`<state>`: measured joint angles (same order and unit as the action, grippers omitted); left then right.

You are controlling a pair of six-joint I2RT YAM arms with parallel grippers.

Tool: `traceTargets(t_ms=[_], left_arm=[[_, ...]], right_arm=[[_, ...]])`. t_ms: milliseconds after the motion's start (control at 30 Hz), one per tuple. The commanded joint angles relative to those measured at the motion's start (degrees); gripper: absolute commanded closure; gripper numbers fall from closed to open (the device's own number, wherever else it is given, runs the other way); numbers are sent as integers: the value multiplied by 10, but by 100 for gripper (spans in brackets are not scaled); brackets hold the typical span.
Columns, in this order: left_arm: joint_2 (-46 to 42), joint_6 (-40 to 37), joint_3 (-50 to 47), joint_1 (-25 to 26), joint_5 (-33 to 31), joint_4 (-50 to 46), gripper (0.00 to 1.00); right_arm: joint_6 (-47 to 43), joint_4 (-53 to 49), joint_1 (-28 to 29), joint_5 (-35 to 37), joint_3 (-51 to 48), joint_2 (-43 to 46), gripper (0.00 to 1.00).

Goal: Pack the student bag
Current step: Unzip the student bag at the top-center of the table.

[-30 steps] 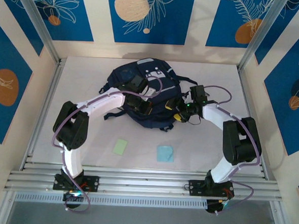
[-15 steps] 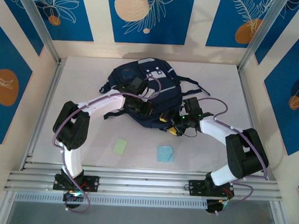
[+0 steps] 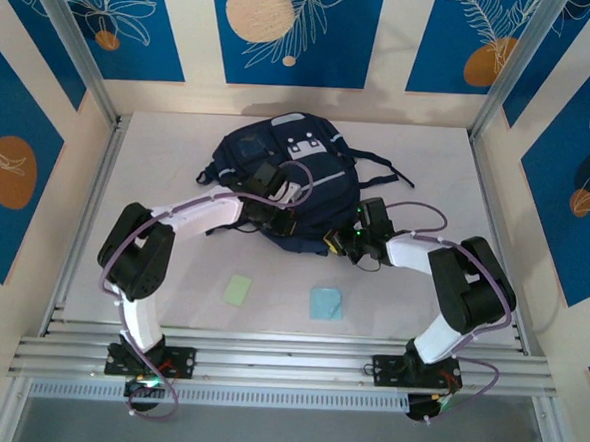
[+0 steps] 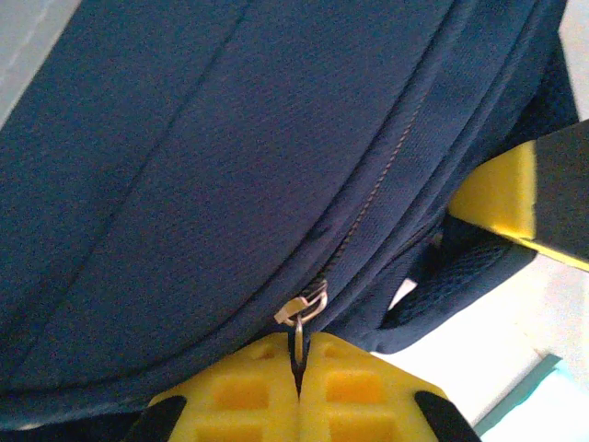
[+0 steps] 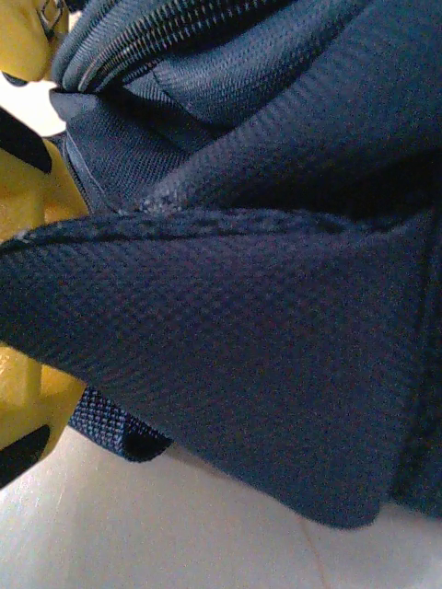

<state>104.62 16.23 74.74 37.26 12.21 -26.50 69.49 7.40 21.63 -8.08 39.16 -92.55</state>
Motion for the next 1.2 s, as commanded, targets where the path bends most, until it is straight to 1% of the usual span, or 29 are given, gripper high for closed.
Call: traceTargets(t_ms=[0, 67, 100, 167, 233, 300, 367, 467, 633, 667, 700, 767, 800, 867, 900, 933, 967, 1000, 1067, 1100, 1133, 1167], left_arm=[[-36, 1, -38, -5, -10, -34, 100], [-47, -9, -50, -14, -15, -38, 100], [-52, -18, -52, -20, -29, -48, 100], [-63, -37, -57, -36, -71, -69, 100], [-71, -50, -60, -63, -104, -82, 100], [-73, -55, -59, -89, -131, -88, 100], [-70, -56, -55, -112, -174, -90, 100], [-49, -52, -40, -135, -252, -75, 100], [-5, -40, -5, -144, -346, -9, 100], [1, -36, 1, -144, -352, -1, 100], [4, -32, 6, -144, -347, 6, 98], [1, -24, 9, -144, -308, 20, 84], [-2, -19, 8, -144, -284, 25, 76], [-14, -7, 2, -143, -246, 28, 57], [-22, 2, -3, -143, -223, 29, 51], [-31, 11, -8, -142, -198, 27, 47], [-42, 21, -16, -142, -180, 24, 44], [-55, 32, -27, -140, -158, 24, 39], [-79, 58, -51, -135, -116, 30, 34], [-95, 74, -64, -133, -99, 33, 30], [-106, 88, -79, -131, -81, 35, 26], [-116, 99, -90, -130, -63, 40, 22]], right_arm=[[19, 24, -7, 70, -18, 25, 100], [17, 23, -9, 69, -21, 29, 100], [16, 20, -10, 68, -21, 31, 100], [9, 15, -11, 64, -19, 34, 100], [-2, 3, -11, 65, -13, 37, 100], [-9, -2, -11, 63, -11, 38, 100], [-13, -3, -12, 60, -11, 37, 100], [-26, -7, -12, 50, -8, 34, 100], [-77, -41, -11, 34, 16, 31, 100], [-91, -50, -11, 28, 24, 29, 100], [-105, -61, -10, 20, 35, 27, 100], [-132, -98, -2, 20, 58, 29, 100], [-150, -120, 4, 22, 69, 34, 92], [-178, -170, 19, 39, 93, 46, 64], [-194, -197, 26, 47, 103, 54, 51], [-209, -230, 33, 53, 115, 61, 42], [-221, -261, 39, 61, 126, 67, 37], [-233, -297, 47, 75, 136, 75, 32], [-253, -364, 64, 102, 149, 92, 25], [-260, -395, 73, 115, 153, 101, 18], [-266, -423, 84, 126, 154, 111, 7], [-270, -445, 95, 135, 155, 119, 1]])
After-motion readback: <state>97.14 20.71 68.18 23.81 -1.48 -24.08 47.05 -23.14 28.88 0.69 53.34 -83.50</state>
